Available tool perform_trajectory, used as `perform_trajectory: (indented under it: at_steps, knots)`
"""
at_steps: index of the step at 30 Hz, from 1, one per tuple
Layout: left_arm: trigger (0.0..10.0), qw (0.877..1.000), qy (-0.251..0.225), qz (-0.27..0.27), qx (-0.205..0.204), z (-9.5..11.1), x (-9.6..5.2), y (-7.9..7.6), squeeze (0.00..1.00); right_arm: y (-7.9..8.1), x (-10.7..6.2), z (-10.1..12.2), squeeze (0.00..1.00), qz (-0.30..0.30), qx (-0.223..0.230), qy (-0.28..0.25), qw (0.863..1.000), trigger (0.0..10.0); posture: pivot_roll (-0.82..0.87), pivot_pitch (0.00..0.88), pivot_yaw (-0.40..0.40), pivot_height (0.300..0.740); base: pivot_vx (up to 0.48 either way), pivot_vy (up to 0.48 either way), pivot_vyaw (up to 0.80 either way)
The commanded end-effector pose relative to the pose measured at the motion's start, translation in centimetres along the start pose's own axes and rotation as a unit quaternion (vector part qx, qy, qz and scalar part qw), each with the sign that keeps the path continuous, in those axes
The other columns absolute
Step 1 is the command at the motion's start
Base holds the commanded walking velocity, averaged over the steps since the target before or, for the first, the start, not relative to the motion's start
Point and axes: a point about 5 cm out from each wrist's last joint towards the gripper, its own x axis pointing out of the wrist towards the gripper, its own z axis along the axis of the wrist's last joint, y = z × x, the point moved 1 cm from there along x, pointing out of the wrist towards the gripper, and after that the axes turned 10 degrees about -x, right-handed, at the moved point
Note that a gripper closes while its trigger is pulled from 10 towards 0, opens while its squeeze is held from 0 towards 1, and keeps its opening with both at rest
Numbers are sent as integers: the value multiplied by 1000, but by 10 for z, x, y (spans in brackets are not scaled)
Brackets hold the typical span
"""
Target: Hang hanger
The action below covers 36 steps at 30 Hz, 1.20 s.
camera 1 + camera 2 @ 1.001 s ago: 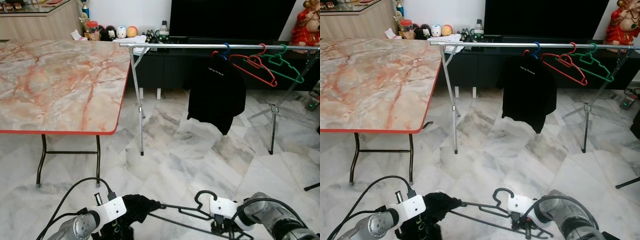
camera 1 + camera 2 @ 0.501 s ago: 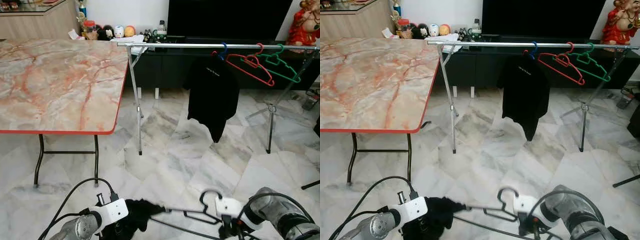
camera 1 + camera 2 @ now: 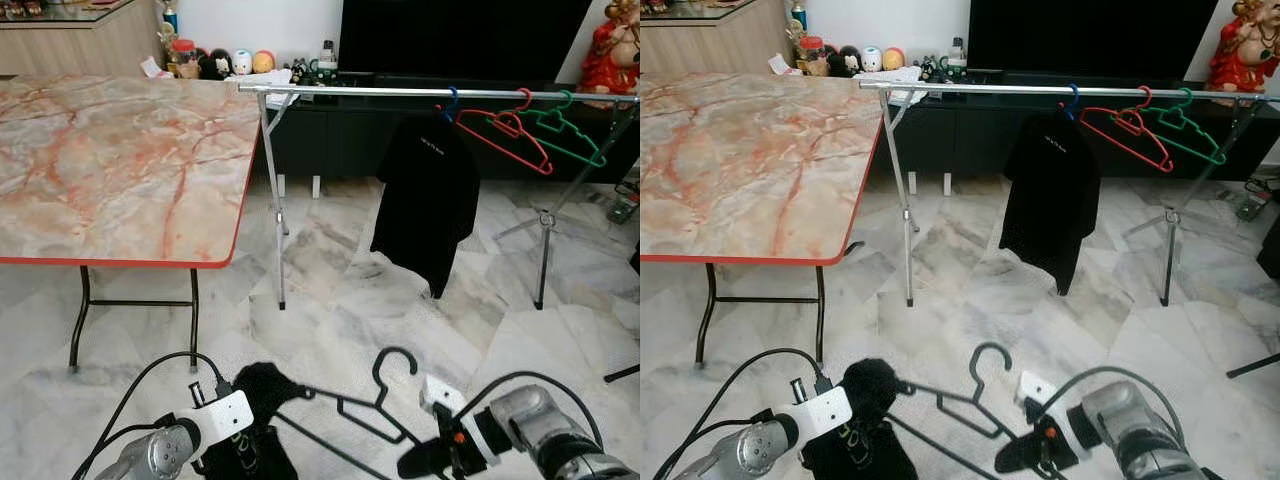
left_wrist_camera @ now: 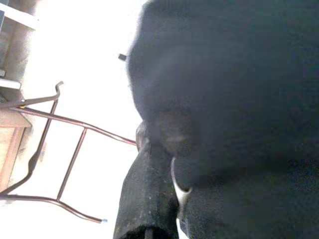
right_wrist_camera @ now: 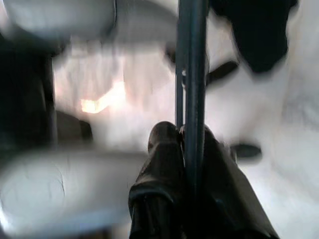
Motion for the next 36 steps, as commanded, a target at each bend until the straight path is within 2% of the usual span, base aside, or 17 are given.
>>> perform_trajectory:
  at_steps: [1,11,16,18,20,28,30,32,35,36]
  knots:
    - [0,1000,-1,1,-4,-3,-3,3,0,2,-8,-13,0,9,-23,69,997,0,73,87,-50,740,0,0,0]
    - [0,1000,0,-3,-5,-4,-3,0,0,6,-18,-27,0,27,-40,145,988,0,70,84,-50,740,0,0,0]
    - [0,1000,-1,-10,-3,-7,-5,0,0,9,-24,-43,0,32,-58,209,976,0,69,82,-49,740,0,0,0]
    - [0,1000,0,-13,-1,-8,-5,-1,0,10,-25,-45,0,31,-58,217,974,0,70,79,-49,740,0,0,0]
    - [0,1000,9,-22,16,-11,-7,-1,0,11,-28,-51,0,30,-60,236,969,0,70,77,-48,740,0,0,0]
    - [0,997,61,-24,41,-27,-9,0,0,10,-34,-54,0,8,-52,233,971,0,65,69,-44,740,0,0,0]
    - [0,996,77,-15,34,-31,-10,2,0,10,-35,-55,0,2,-48,227,973,0,65,69,-44,740,0,0,0]
    - [0,994,105,1,21,-37,-11,6,0,10,-35,-56,0,-6,-42,218,975,0,65,69,-44,740,0,0,0]
    - [0,984,174,22,10,-54,-15,14,0,9,-33,-55,0,-22,-25,188,982,0,62,72,-43,740,0,0,0]
    - [0,984,174,22,10,-54,-15,14,0,9,-33,-55,0,-22,-25,188,982,0,62,72,-43,740,0,0,0]
